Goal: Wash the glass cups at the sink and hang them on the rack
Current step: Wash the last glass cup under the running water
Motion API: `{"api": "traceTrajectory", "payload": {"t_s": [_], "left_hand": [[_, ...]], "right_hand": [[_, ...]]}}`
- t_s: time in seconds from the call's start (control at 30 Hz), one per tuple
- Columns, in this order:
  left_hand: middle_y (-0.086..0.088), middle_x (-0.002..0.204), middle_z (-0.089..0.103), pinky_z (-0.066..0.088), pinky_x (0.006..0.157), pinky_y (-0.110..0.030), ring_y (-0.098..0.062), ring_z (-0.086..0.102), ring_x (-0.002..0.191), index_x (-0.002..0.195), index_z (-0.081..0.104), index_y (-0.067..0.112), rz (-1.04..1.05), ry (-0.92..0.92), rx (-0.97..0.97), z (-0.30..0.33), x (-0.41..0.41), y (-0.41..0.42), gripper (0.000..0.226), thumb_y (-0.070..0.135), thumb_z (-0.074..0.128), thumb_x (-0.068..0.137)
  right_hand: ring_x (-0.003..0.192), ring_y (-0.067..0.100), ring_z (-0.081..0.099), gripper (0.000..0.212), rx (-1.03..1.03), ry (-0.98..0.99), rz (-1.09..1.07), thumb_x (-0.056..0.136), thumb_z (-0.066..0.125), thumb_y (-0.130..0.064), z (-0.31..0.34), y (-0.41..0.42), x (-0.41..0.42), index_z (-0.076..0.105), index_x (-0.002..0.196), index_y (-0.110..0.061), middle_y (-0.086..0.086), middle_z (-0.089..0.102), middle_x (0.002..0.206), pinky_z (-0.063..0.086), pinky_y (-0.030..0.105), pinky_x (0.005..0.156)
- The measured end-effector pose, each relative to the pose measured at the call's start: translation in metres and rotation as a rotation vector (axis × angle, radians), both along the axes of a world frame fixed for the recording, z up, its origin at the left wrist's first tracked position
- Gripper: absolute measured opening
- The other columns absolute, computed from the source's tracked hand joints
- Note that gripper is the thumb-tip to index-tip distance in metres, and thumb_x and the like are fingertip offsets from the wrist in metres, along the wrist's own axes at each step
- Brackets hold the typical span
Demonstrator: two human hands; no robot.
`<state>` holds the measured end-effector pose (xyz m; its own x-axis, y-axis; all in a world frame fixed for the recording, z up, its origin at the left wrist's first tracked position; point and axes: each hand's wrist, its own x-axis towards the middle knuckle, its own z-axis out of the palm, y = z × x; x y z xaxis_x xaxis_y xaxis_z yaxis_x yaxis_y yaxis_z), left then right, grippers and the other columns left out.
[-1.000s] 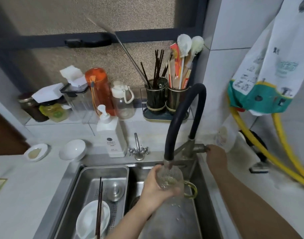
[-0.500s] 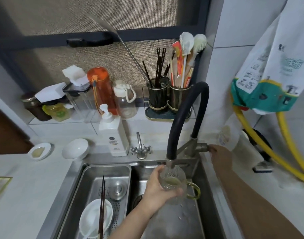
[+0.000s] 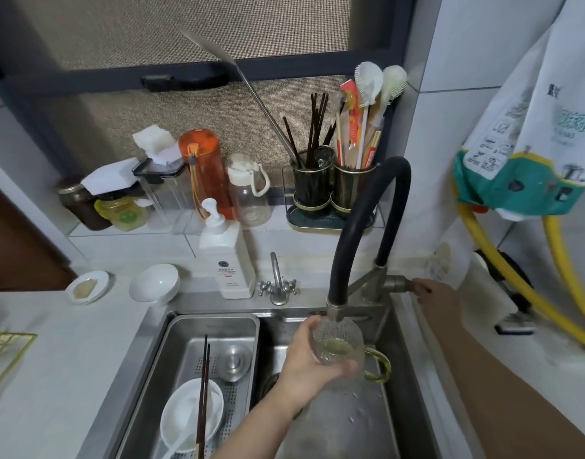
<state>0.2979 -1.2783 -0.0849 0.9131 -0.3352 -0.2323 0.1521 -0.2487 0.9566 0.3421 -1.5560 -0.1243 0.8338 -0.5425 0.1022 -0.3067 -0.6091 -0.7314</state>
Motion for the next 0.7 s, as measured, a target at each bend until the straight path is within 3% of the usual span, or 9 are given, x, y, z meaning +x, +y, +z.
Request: {"api": "traceTrajectory", "payload": {"t_s": [0.23, 0.33, 0.53, 0.6, 0.7], "left_hand": [[0.024, 0.117, 0.049, 0.038, 0.076, 0.0, 0.008, 0.048, 0.11, 0.12, 0.04, 0.036, -0.006, 0.001, 0.0, -0.004, -0.002, -0.001, 0.081, 0.018, 0.09, 0.059], [0.024, 0.121, 0.046, 0.038, 0.085, -0.008, 0.002, 0.048, 0.114, 0.123, 0.037, 0.038, -0.006, 0.012, 0.005, -0.004, -0.002, -0.002, 0.088, 0.029, 0.09, 0.052], [0.02, 0.122, 0.049, 0.041, 0.09, -0.013, 0.004, 0.048, 0.113, 0.114, 0.039, 0.045, -0.017, -0.006, 0.034, -0.007, -0.001, -0.002, 0.085, 0.039, 0.088, 0.044], [0.015, 0.122, 0.052, 0.044, 0.097, -0.02, 0.0, 0.052, 0.114, 0.11, 0.041, 0.045, -0.01, -0.007, 0.055, -0.008, -0.003, -0.001, 0.084, 0.043, 0.087, 0.04], [0.012, 0.12, 0.056, 0.043, 0.09, -0.014, 0.0, 0.055, 0.11, 0.107, 0.044, 0.042, -0.019, -0.004, 0.06, -0.008, -0.006, 0.001, 0.081, 0.041, 0.087, 0.039]], "right_hand": [[0.09, 0.028, 0.06, 0.024, 0.11, 0.015, -0.034, 0.094, 0.049, -0.003, 0.0, -0.001, 0.0, 0.071, 0.105, -0.001, 0.014, 0.067, 0.095, 0.04, 0.032, 0.083], [0.099, 0.033, 0.061, 0.025, 0.166, 0.011, -0.051, 0.095, 0.049, -0.004, 0.0, -0.001, -0.001, 0.069, 0.109, -0.001, 0.017, 0.068, 0.104, 0.044, 0.038, 0.092], [0.097, 0.037, 0.064, 0.023, 0.133, 0.026, -0.053, 0.093, 0.051, -0.001, 0.002, -0.001, -0.001, 0.07, 0.106, 0.003, 0.022, 0.069, 0.103, 0.045, 0.041, 0.091], [0.102, 0.038, 0.062, 0.024, 0.156, 0.037, -0.071, 0.094, 0.052, -0.004, 0.005, 0.003, -0.005, 0.068, 0.111, 0.002, 0.022, 0.068, 0.11, 0.043, 0.037, 0.092], [0.115, 0.033, 0.055, 0.028, 0.235, 0.044, -0.084, 0.093, 0.056, -0.01, 0.016, 0.015, -0.016, 0.063, 0.119, -0.002, 0.016, 0.063, 0.12, 0.035, 0.029, 0.095]]}}
